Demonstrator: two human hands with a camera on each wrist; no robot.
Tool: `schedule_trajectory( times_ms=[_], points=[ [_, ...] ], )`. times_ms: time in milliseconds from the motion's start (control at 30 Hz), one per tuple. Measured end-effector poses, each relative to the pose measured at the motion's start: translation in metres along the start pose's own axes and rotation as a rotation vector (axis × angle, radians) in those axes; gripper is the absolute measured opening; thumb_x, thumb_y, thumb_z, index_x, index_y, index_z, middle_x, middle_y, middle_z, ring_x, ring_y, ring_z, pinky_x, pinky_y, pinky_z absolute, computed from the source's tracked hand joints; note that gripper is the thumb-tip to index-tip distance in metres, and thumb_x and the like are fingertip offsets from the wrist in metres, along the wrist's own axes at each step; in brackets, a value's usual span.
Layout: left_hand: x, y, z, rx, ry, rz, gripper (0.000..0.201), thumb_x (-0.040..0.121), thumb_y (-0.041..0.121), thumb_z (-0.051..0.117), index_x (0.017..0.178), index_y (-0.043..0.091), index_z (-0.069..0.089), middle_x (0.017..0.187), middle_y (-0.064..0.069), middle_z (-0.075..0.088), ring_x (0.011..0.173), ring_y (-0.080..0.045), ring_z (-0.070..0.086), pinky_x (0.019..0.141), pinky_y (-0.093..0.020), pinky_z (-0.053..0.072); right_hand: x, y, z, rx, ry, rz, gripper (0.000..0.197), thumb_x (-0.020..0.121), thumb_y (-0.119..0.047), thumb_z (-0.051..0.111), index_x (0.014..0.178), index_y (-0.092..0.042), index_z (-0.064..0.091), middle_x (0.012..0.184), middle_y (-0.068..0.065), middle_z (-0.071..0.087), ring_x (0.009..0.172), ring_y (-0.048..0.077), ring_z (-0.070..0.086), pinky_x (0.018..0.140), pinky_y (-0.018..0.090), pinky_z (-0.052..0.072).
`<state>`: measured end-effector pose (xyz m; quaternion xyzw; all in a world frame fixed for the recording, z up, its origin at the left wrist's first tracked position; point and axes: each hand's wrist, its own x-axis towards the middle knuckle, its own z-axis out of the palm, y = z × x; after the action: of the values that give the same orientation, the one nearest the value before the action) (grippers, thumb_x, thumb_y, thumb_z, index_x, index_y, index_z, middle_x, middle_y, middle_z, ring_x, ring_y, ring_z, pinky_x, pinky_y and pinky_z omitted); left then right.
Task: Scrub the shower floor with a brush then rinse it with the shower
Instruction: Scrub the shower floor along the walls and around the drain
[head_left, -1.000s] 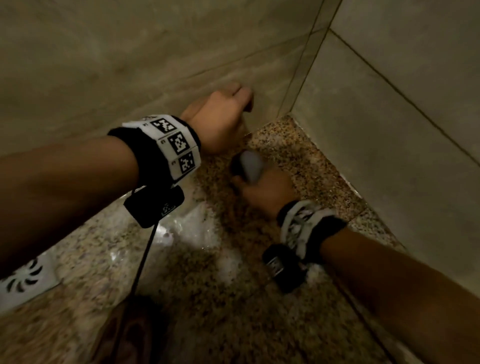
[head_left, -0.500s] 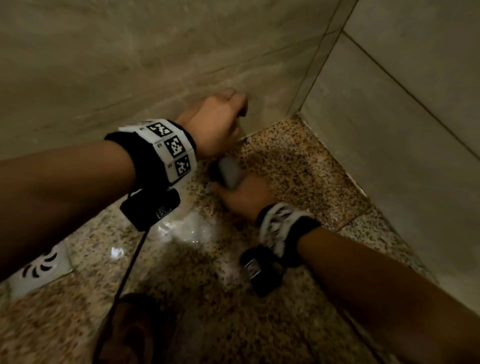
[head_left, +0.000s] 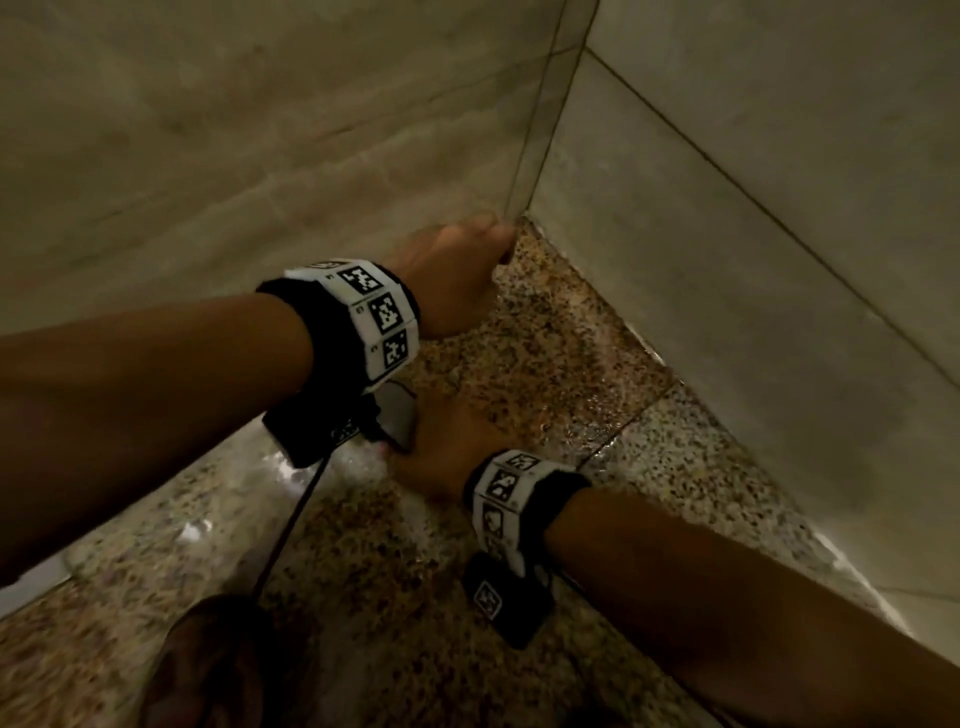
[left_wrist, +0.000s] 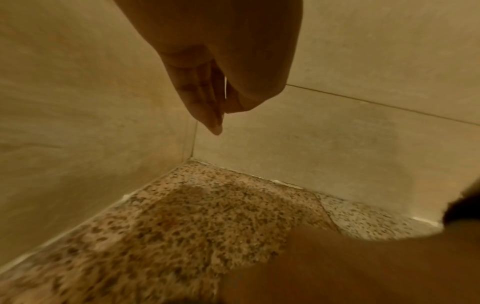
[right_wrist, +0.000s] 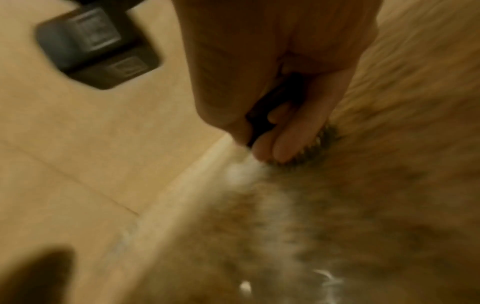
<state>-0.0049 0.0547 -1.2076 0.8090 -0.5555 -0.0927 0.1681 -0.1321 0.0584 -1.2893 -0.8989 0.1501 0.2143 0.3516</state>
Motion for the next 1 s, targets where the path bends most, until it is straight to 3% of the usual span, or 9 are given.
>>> schedule_trajectory(
  times_ms=[100, 200, 300, 400, 533, 667, 767, 833, 1000],
  points=[
    [0.001, -0.002, 0.0, 0.004, 0.027, 0.037, 0.027, 0.085, 0.01, 0.049, 0.111, 0.012, 0.053, 0.115, -0.008, 0.054, 0.097, -0.03, 0.056, 0.077, -0.038, 0.048, 0.002, 0.033, -0.032, -0.057, 0.186, 0.083, 0.037, 0.091, -0.052, 0.05, 0.094, -0.017, 0.061, 0.082, 0.005, 0.06, 0.069, 0.025, 0.056, 0.061, 0.028, 0.042],
    [-0.008, -0.019, -0.003, 0.042, 0.028, -0.025, 0.026, 0.088, 0.014, 0.049, 0.114, 0.013, 0.052, 0.116, -0.008, 0.052, 0.098, -0.03, 0.055, 0.073, -0.031, 0.04, -0.005, 0.119, -0.099, -0.132, 0.471, 0.403, 0.042, 0.087, -0.05, 0.059, 0.104, -0.012, 0.06, 0.086, 0.008, 0.064, 0.075, 0.029, 0.062, 0.053, 0.023, 0.04],
    [-0.016, -0.029, -0.002, 0.071, -0.02, -0.067, 0.027, 0.088, 0.016, 0.048, 0.115, 0.011, 0.051, 0.116, -0.011, 0.051, 0.099, -0.032, 0.053, 0.075, -0.032, 0.04, -0.011, 0.157, -0.101, -0.163, 0.418, 0.615, 0.059, 0.087, -0.051, 0.059, 0.125, -0.007, 0.05, 0.107, 0.016, 0.061, 0.08, 0.03, 0.059, 0.058, 0.027, 0.038],
    [-0.018, -0.029, 0.001, 0.07, -0.055, -0.09, 0.028, 0.088, 0.016, 0.048, 0.116, 0.012, 0.05, 0.116, -0.011, 0.051, 0.099, -0.032, 0.053, 0.077, -0.035, 0.043, -0.008, 0.113, -0.049, -0.168, 0.376, 0.325, 0.059, 0.083, -0.059, 0.055, 0.114, -0.009, 0.054, 0.089, 0.009, 0.06, 0.058, 0.016, 0.047, 0.045, 0.02, 0.029],
    [-0.008, -0.012, 0.003, 0.038, -0.04, -0.031, 0.028, 0.089, 0.015, 0.048, 0.116, 0.011, 0.051, 0.116, -0.01, 0.052, 0.098, -0.031, 0.054, 0.074, -0.033, 0.04, -0.011, 0.025, 0.002, -0.118, 0.034, 0.088, 0.043, 0.088, -0.051, 0.06, 0.107, -0.013, 0.051, 0.082, 0.004, 0.056, 0.066, 0.022, 0.053, 0.053, 0.028, 0.041],
    [-0.008, -0.018, -0.004, 0.04, -0.006, 0.023, 0.025, 0.086, 0.009, 0.052, 0.109, 0.001, 0.053, 0.109, -0.02, 0.053, 0.095, -0.037, 0.054, 0.077, -0.04, 0.044, -0.018, 0.058, -0.046, -0.059, 0.202, 0.187, 0.034, 0.095, -0.05, 0.052, 0.093, -0.016, 0.049, 0.08, 0.003, 0.052, 0.064, 0.019, 0.046, 0.051, 0.024, 0.034],
    [-0.015, -0.031, -0.008, 0.039, 0.006, -0.025, 0.025, 0.084, 0.003, 0.052, 0.109, -0.001, 0.054, 0.11, -0.023, 0.053, 0.095, -0.038, 0.055, 0.079, -0.039, 0.043, -0.031, 0.145, -0.104, -0.153, 0.451, 0.454, 0.053, 0.088, -0.054, 0.056, 0.118, -0.01, 0.055, 0.097, 0.008, 0.059, 0.075, 0.023, 0.054, 0.059, 0.026, 0.042],
    [-0.019, -0.03, -0.006, 0.049, 0.001, -0.041, 0.025, 0.085, 0.007, 0.052, 0.109, 0.002, 0.053, 0.111, -0.021, 0.053, 0.094, -0.037, 0.055, 0.079, -0.04, 0.045, -0.041, 0.181, -0.108, -0.225, 0.391, 0.609, 0.063, 0.09, -0.052, 0.055, 0.134, -0.008, 0.047, 0.112, 0.013, 0.06, 0.09, 0.029, 0.06, 0.067, 0.028, 0.045],
    [-0.019, -0.012, 0.005, 0.048, -0.033, -0.05, 0.027, 0.088, 0.011, 0.049, 0.114, 0.007, 0.052, 0.118, -0.016, 0.052, 0.1, -0.034, 0.053, 0.077, -0.035, 0.041, -0.021, 0.11, -0.029, -0.172, 0.363, 0.39, 0.061, 0.077, -0.061, 0.058, 0.107, -0.007, 0.058, 0.086, 0.007, 0.061, 0.066, 0.021, 0.056, 0.049, 0.025, 0.04]
  ],
)
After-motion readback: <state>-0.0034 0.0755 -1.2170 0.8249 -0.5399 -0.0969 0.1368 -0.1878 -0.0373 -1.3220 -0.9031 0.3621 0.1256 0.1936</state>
